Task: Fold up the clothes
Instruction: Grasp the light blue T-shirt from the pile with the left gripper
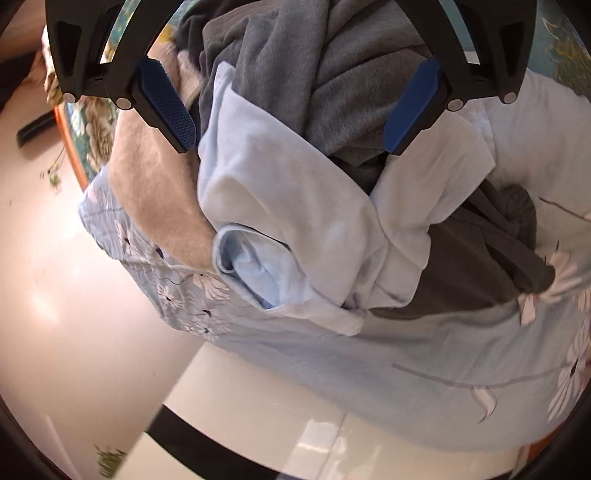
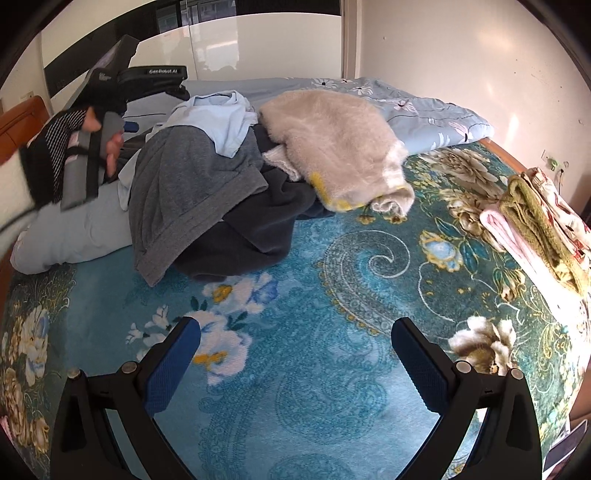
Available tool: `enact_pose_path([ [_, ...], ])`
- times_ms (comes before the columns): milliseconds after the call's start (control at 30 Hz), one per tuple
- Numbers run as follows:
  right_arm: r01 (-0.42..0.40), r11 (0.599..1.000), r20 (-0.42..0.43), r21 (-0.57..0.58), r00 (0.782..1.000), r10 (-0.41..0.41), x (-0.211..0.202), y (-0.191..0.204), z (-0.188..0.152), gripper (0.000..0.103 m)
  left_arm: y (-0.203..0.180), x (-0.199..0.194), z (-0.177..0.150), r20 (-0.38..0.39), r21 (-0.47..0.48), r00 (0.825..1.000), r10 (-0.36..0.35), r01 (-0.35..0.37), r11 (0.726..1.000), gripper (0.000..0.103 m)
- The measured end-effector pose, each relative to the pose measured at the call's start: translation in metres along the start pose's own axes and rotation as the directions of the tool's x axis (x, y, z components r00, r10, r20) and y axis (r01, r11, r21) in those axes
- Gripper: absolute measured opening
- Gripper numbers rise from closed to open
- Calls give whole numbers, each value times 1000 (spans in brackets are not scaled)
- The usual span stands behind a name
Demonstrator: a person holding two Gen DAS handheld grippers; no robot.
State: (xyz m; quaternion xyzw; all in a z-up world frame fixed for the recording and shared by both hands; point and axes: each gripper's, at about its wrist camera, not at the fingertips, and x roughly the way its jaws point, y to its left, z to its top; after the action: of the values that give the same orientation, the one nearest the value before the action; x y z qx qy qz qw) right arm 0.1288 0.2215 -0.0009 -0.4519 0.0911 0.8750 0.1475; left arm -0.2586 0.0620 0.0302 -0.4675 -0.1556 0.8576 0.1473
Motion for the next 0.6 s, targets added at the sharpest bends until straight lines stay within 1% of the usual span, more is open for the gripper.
enact_pose_path([
  [67, 12, 1000, -3, 5, 1000, -12, -1, -6, -7, 103, 14, 15, 8, -51, -103, 999, -8, 3, 995, 102],
  [100, 12, 1000, -3, 17, 1000, -12, -2, -10, -9, 103, 18, 21, 11, -78, -138, 997, -21, 10, 990, 102],
  [133, 13, 1000, -2, 28, 1000, -13, -3, -15, -12, 103, 21, 22, 12, -80, -163, 996, -34, 21, 986, 100],
  [167, 11, 999, -3, 42, 1000, -11, -4, -18, -14, 103, 24, 23, 13, -81, -188, 996, -48, 32, 982, 96],
  [200, 10, 999, -6, 53, 1000, -10, -5, -20, -16, 103, 25, 22, 15, -71, -205, 995, -71, 55, 977, 93],
  [267, 10, 998, -12, 65, 1000, -9, -5, -23, -19, 103, 22, 22, 18, -74, -212, 992, -103, 86, 974, 78],
  [300, 9, 998, -15, 70, 1000, -8, -4, -23, -20, 103, 18, 23, 19, -87, -199, 992, -91, 72, 977, 76],
  [333, 9, 997, -19, 75, 1000, -7, -4, -24, -22, 103, 18, 25, 20, -94, -198, 992, -89, 69, 978, 69],
  [367, 6, 997, -22, 80, 1000, -5, -3, -25, -24, 103, 17, 26, 21, -101, -198, 991, -86, 65, 978, 54],
  [400, 4, 996, -24, 86, 1000, -2, -2, -25, -26, 103, 16, 28, 21, -108, -197, 991, -84, 62, 978, 42],
  [433, 2, 996, -27, 91, 1000, 1, -2, -25, -28, 103, 18, 29, 23, -115, -218, 990, -88, 61, 974, 24],
  [467, 0, 995, -29, 96, 1000, 3, -1, -26, -29, 103, 16, 27, 24, -111, -218, 990, -84, 58, 974, 4],
  [500, -2, 995, -30, 99, 1000, 5, -1, -26, -31, 103, 15, 26, 25, -107, -216, 991, -80, 55, 975, 3],
  [533, -2, 995, -33, 100, 999, 5, 0, -26, -33, 103, 10, 19, 27, -83, -179, 995, -54, 39, 983, 3],
  [567, -2, 995, -36, 101, 999, 5, 0, -27, -35, 103, 2, 11, 30, -48, -124, 998, -36, 30, 992, 3],
  [600, -1, 995, -38, 103, 999, 5, 0, -27, -36, 103, -9, 1, 34, -13, -60, 999, -34, 33, 998, 3],
])
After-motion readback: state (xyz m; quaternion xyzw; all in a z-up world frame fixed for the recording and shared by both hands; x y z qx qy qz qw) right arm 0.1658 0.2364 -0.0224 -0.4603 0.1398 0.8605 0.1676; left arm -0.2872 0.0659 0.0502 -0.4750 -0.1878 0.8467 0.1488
